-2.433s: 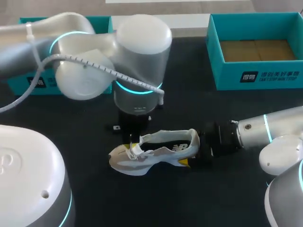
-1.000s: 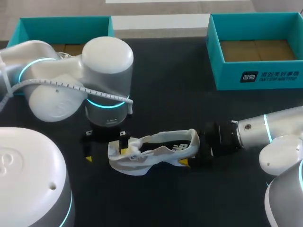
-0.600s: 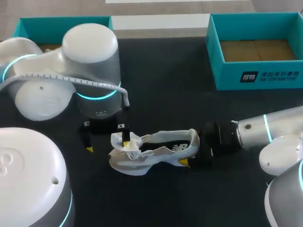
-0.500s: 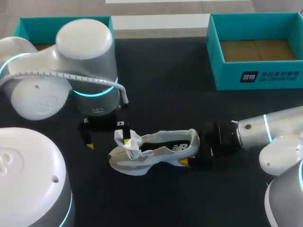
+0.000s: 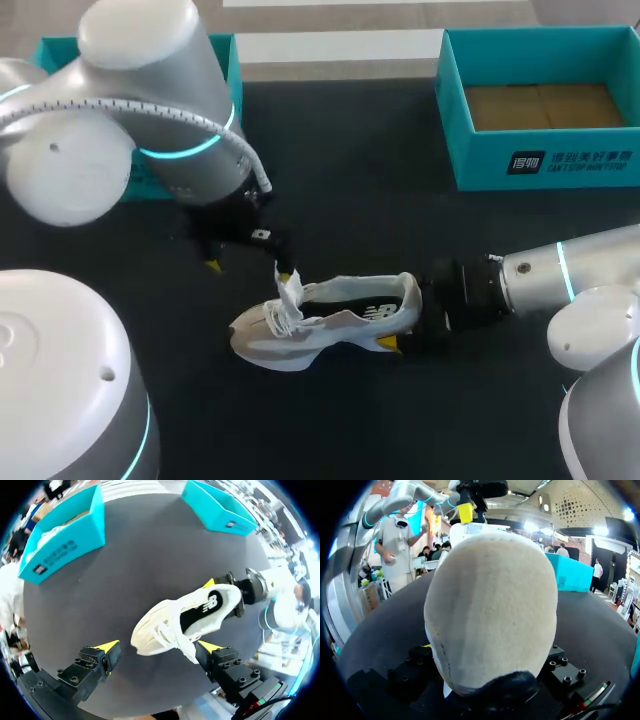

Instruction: Take the shoe out of the shoebox, open the shoe tongue, remove and reinsert the insole, then place the shoe into the shoebox

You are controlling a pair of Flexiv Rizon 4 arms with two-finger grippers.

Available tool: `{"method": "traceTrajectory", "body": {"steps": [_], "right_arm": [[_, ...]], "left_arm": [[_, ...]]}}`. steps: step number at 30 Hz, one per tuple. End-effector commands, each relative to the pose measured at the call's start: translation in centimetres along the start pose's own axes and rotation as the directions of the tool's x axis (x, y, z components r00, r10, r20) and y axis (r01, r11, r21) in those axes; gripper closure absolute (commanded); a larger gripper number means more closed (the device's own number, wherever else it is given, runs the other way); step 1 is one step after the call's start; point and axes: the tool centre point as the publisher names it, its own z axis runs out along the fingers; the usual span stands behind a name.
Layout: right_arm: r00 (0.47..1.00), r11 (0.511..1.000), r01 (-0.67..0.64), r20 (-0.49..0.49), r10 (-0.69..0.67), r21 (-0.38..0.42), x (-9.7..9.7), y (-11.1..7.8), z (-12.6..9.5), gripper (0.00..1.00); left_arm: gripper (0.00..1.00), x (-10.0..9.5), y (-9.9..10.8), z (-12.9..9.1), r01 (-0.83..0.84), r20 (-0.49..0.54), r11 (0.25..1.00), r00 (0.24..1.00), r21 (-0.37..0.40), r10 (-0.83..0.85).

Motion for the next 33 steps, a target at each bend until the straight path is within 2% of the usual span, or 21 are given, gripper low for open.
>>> {"method": "traceTrajectory", "body": {"steps": [1,5,6,7,8,15,17,18,19,20,21,22,23,27,33], "right_arm": [[1.0,1.0,0.0,0.003,0.0,0.003,-0.1,-0.2,0.5,1.0],[1.0,1.0,0.0,0.003,0.0,0.003,-0.1,-0.2,0.5,1.0],[1.0,1.0,0.0,0.003,0.0,0.003,-0.1,-0.2,0.5,1.0],[1.0,1.0,0.0,0.003,0.0,0.003,-0.1,-0.2,0.5,1.0],[1.0,1.0,0.0,0.003,0.0,0.003,-0.1,-0.2,0.5,1.0],[1.0,1.0,0.0,0.003,0.0,0.003,-0.1,-0.2,0.5,1.0],[1.0,1.0,0.0,0.003,0.0,0.003,-0.1,-0.2,0.5,1.0],[1.0,1.0,0.0,0.003,0.0,0.003,-0.1,-0.2,0.5,1.0],[1.0,1.0,0.0,0.003,0.0,0.003,-0.1,-0.2,0.5,1.0],[1.0,1.0,0.0,0.003,0.0,0.003,-0.1,-0.2,0.5,1.0],[1.0,1.0,0.0,0.003,0.0,0.003,-0.1,-0.2,0.5,1.0],[1.0,1.0,0.0,0.003,0.0,0.003,-0.1,-0.2,0.5,1.0],[1.0,1.0,0.0,0.003,0.0,0.003,-0.1,-0.2,0.5,1.0],[1.0,1.0,0.0,0.003,0.0,0.003,-0.1,-0.2,0.5,1.0],[1.0,1.0,0.0,0.003,0.0,0.003,-0.1,-0.2,0.5,1.0]], "left_arm": [[0.0,2.5,-1.6,-1.6,-0.26,0.036,0.964,0.964,-0.05,0.262],[0.0,4.5,-1.7,-3.1,-0.479,0.013,0.876,0.877,-0.053,0.48],[0.04,5.0,-1.8,-3.6,-0.546,-0.009,0.837,0.838,-0.043,0.546],[0.19,5.4,-1.9,-4.0,-0.589,-0.015,0.807,0.808,-0.038,0.589],[0.27,5.7,-2.0,-4.3,-0.63,-0.014,0.776,0.776,-0.03,0.63],[0.24,7.5,-2.2,-6.4,-0.845,-0.117,0.532,0.524,0.057,0.844],[0.31,7.8,-2.2,-6.8,-0.881,-0.137,0.466,0.454,0.076,0.88],[0.37,7.9,-2.2,-7.0,-0.9,-0.149,0.428,0.413,0.086,0.899],[0.51,8.1,-2.1,-7.1,-0.917,-0.158,0.389,0.372,0.091,0.915],[0.52,8.2,-2.1,-7.1,-0.926,-0.162,0.363,0.345,0.101,0.925],[0.62,8.4,-2.0,-7.2,-0.942,-0.179,0.315,0.293,0.113,0.939],[0.89,8.6,-1.9,-7.2,-0.951,-0.195,0.282,0.255,0.127,0.947],[0.98,8.7,-1.9,-7.3,-0.955,-0.207,0.264,0.233,0.136,0.95],[1.0,9.6,-1.8,-7.2,-0.976,-0.238,0.155,0.116,0.155,0.964],[1.0,10.7,-1.6,-5.6,-0.992,-0.27,0.065,0.034,0.106,0.962]]}}
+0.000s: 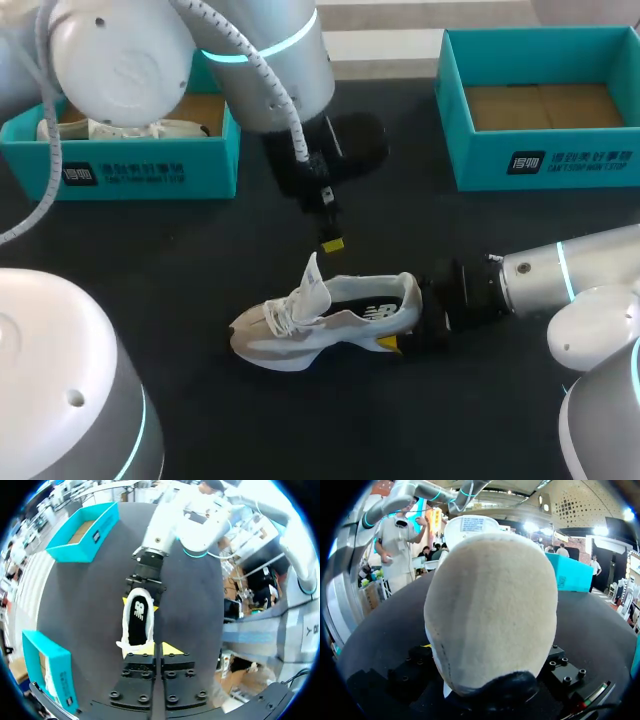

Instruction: Take the shoe out of the shoebox, open the shoe tongue, remove and reinsert the insole, then place the shoe into the shoebox

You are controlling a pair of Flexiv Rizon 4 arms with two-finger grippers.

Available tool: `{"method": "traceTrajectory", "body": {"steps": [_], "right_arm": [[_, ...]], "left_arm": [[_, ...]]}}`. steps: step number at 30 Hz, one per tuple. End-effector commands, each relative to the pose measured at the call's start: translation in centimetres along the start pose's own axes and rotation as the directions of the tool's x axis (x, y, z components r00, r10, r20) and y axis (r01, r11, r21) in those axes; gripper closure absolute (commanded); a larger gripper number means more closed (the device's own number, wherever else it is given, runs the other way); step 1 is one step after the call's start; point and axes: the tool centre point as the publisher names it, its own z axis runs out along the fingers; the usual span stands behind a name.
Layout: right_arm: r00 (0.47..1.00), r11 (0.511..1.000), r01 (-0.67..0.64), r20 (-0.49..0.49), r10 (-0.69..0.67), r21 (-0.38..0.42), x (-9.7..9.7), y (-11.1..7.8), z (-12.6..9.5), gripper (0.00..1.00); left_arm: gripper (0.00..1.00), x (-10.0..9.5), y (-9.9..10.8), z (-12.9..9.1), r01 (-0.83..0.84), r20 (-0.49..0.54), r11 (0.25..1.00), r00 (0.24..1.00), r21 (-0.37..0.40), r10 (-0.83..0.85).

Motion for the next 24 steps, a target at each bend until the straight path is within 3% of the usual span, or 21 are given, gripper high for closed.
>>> {"method": "traceTrajectory", "body": {"steps": [1,7,24], "right_arm": [[1.0,1.0,0.0,0.003,0.0,0.003,-0.1,-0.2,0.5,1.0],[1.0,1.0,0.0,0.003,0.0,0.003,-0.1,-0.2,0.5,1.0],[1.0,1.0,0.0,0.003,0.0,0.003,-0.1,-0.2,0.5,1.0]], "left_arm": [[1.0,-0.6,-0.4,1.7,-0.443,-0.168,0.896,0.884,-0.008,0.436],[1.0,-0.8,-0.7,3.0,-0.461,-0.238,0.887,0.864,-0.023,0.443],[1.0,-0.8,-0.7,3.0,-0.461,-0.238,0.887,0.864,-0.023,0.443]]}}
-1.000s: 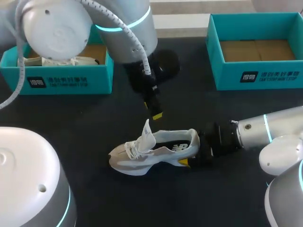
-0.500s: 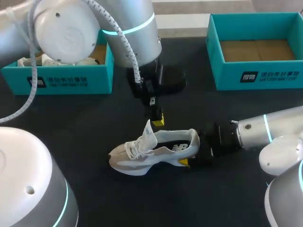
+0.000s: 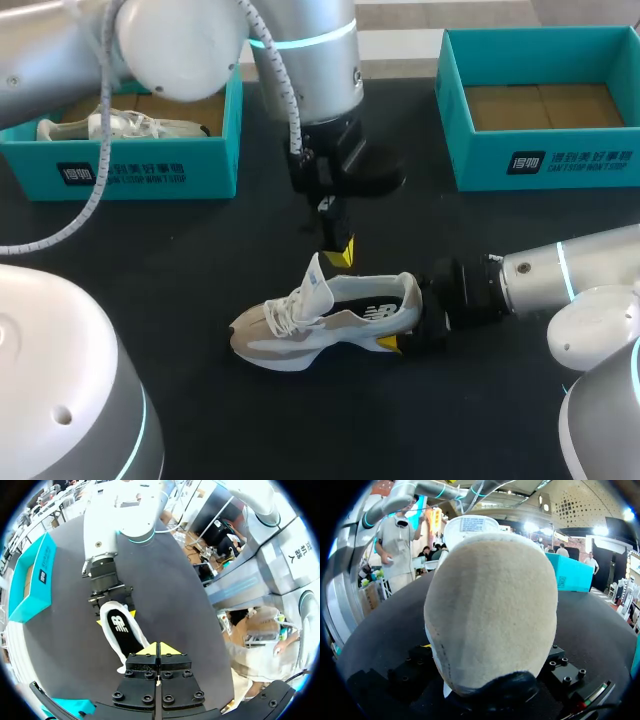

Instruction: Take the shoe out of the shoebox, open the shoe tongue, remove and reinsert the insole, then place the shoe into the shoebox

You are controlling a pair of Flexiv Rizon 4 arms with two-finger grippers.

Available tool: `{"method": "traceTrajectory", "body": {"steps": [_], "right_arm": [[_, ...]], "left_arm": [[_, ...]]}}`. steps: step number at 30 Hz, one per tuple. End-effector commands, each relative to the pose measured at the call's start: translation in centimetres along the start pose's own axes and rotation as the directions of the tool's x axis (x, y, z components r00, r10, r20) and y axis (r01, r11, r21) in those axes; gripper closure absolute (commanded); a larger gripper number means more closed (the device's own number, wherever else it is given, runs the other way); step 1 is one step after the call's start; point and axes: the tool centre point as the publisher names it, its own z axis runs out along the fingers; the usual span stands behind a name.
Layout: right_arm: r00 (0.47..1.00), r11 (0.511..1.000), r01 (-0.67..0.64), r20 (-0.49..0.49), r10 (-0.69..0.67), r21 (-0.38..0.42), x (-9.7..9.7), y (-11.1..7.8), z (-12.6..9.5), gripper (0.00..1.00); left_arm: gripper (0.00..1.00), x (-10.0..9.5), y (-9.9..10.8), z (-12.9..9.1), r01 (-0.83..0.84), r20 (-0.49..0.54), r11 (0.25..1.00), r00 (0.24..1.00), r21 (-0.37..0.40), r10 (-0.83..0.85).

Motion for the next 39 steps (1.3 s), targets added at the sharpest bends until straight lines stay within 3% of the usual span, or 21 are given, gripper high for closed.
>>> {"method": "traceTrajectory", "body": {"steps": [1,6,8,9,18,25,27,39], "right_arm": [[1.0,1.0,0.0,0.003,0.0,0.003,-0.1,-0.2,0.5,1.0],[1.0,1.0,0.0,0.003,0.0,0.003,-0.1,-0.2,0.5,1.0],[1.0,1.0,0.0,0.003,0.0,0.003,-0.1,-0.2,0.5,1.0],[1.0,1.0,0.0,0.003,0.0,0.003,-0.1,-0.2,0.5,1.0],[1.0,1.0,0.0,0.003,0.0,0.003,-0.1,-0.2,0.5,1.0],[1.0,1.0,0.0,0.003,0.0,0.003,-0.1,-0.2,0.5,1.0],[1.0,1.0,0.0,0.003,0.0,0.003,-0.1,-0.2,0.5,1.0],[1.0,1.0,0.0,0.003,0.0,0.003,-0.1,-0.2,0.5,1.0]], "left_arm": [[1.0,-0.3,-0.2,0.0,-0.001,-0.011,1.0,1.0,-0.004,0.001],[1.0,-0.5,-0.2,0.6,-0.005,0.013,1.0,1.0,-0.003,0.005],[1.0,-1.5,-0.3,1.7,-0.004,0.031,0.999,1.0,0.039,0.002],[1.0,-2.0,-0.2,2.2,0.014,0.052,1.0,0.999,0.016,-0.015],[1.0,-4.7,0.3,5.0,0.032,0.178,0.997,0.983,0.073,-0.044],[1.0,-5.9,1.0,7.4,0.092,0.253,0.995,0.962,0.037,-0.099],[1.0,-6.0,1.2,8.2,0.106,0.216,0.993,0.97,0.044,-0.113],[1.0,-6.0,1.2,8.2,0.106,0.216,0.993,0.97,0.044,-0.113]]}}
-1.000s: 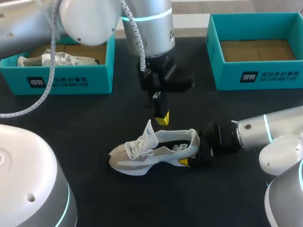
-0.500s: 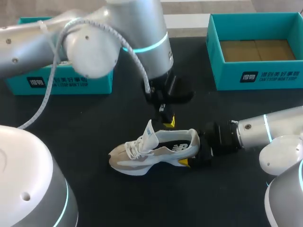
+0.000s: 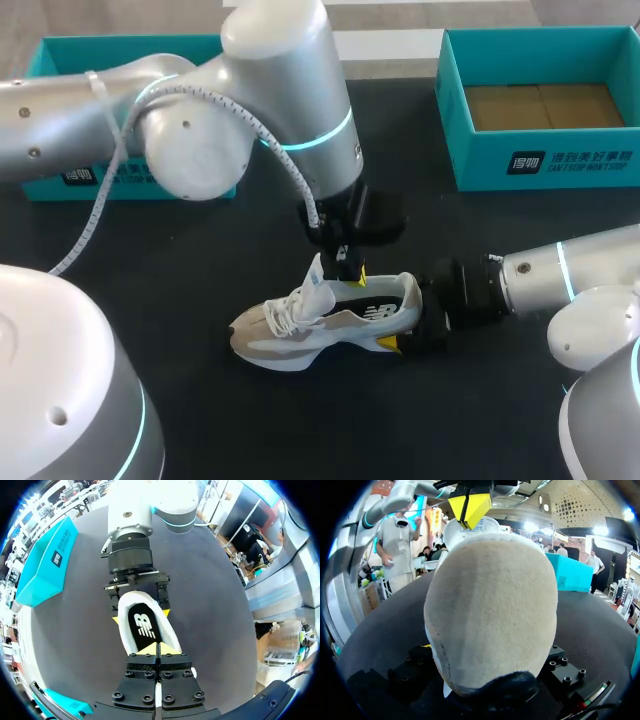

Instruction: Take the shoe out of the shoebox, open the shoe tongue, remove and reinsert the insole, then place the shoe into the shoebox

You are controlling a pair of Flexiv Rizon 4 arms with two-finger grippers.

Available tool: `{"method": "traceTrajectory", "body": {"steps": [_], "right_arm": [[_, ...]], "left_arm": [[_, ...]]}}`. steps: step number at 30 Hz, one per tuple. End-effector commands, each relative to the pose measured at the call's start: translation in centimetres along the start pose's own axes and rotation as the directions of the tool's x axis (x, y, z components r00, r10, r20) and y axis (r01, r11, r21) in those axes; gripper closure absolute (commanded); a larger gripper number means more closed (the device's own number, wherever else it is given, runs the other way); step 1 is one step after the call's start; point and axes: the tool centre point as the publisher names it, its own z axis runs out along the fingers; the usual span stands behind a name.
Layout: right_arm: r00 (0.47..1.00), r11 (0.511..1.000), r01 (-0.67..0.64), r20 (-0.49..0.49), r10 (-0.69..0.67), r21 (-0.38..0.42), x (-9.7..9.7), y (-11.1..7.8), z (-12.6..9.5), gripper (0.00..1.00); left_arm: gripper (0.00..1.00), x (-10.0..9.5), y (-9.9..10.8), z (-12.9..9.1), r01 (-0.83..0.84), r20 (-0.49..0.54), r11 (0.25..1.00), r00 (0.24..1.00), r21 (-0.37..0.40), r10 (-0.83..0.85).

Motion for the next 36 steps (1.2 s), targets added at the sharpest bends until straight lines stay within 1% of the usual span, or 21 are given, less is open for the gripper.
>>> {"method": "traceTrajectory", "body": {"steps": [1,5,12,13,15,19,26,31,36], "right_arm": [[1.0,1.0,0.0,0.003,0.0,0.003,-0.1,-0.2,0.5,1.0],[1.0,1.0,0.0,0.003,0.0,0.003,-0.1,-0.2,0.5,1.0],[1.0,1.0,0.0,0.003,0.0,0.003,-0.1,-0.2,0.5,1.0],[1.0,1.0,0.0,0.003,0.0,0.003,-0.1,-0.2,0.5,1.0],[1.0,1.0,0.0,0.003,0.0,0.003,-0.1,-0.2,0.5,1.0],[1.0,1.0,0.0,0.003,0.0,0.003,-0.1,-0.2,0.5,1.0],[1.0,1.0,0.0,0.003,0.0,0.003,-0.1,-0.2,0.5,1.0],[1.0,1.0,0.0,0.003,0.0,0.003,-0.1,-0.2,0.5,1.0],[1.0,1.0,0.0,0.003,0.0,0.003,-0.1,-0.2,0.5,1.0]], "left_arm": [[1.0,-0.1,-0.1,0.1,-0.001,-0.002,1.0,1.0,0.0,0.001],[1.0,-0.1,-0.1,0.1,-0.001,-0.002,1.0,1.0,0.0,0.001],[1.0,-0.1,-0.1,2.6,0.002,0.008,1.0,1.0,0.023,-0.002],[1.0,-0.2,0.0,3.2,0.004,-0.009,1.0,1.0,0.02,-0.004],[1.0,-0.4,0.2,4.0,0.016,0.006,1.0,1.0,0.006,-0.017],[1.0,-0.7,0.4,5.4,0.021,-0.01,1.0,1.0,-0.001,-0.021],[1.0,-0.7,0.5,7.0,0.023,-0.012,1.0,1.0,0.01,-0.023],[1.0,-0.8,0.9,8.2,0.033,-0.011,0.999,0.999,-0.011,-0.033],[1.0,-0.3,1.3,8.6,0.027,-0.014,1.0,1.0,-0.012,-0.028]]}}
